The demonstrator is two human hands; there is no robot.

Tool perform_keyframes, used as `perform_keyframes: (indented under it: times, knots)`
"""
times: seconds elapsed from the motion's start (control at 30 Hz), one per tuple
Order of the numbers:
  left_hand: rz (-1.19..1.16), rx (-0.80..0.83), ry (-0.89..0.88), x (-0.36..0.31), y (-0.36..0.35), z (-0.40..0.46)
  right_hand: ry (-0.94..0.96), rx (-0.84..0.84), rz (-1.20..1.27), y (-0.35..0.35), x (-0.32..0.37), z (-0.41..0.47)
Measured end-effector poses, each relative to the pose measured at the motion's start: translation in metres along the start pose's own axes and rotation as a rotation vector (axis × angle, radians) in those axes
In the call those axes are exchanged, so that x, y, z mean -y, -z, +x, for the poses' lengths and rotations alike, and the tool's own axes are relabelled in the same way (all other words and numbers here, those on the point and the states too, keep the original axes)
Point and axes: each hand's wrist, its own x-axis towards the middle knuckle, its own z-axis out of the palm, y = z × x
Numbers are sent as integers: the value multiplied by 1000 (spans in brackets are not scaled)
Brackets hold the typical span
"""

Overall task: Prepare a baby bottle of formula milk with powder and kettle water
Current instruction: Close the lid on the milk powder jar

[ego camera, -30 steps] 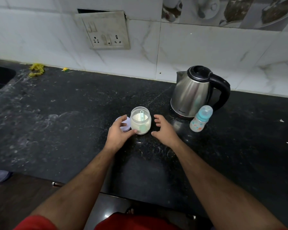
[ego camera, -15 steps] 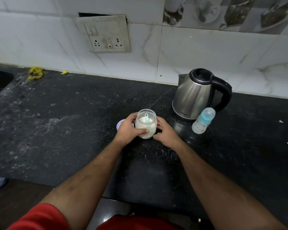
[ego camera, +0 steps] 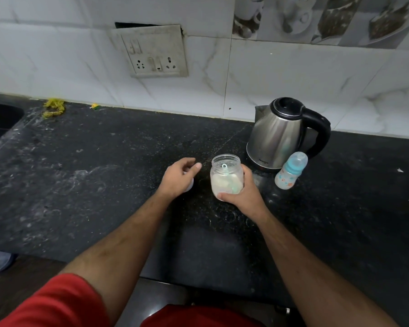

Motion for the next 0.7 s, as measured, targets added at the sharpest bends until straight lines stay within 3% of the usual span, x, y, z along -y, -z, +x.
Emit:
perform_keyframes:
  times: [0.23, 0.5, 0.6, 0.7]
  knots:
    - [537, 200, 26, 38, 17, 9, -30, -31, -6, 10, -3, -11]
    - [678, 185, 58, 38, 1, 10, -63, -14, -25, 20, 0, -27]
    - [387, 132, 156, 25, -8, 7, -62, -9, -21, 25, 2, -32]
    - [-161, 79, 282, 0, -21, 0, -59, 6, 3, 28, 1, -37]
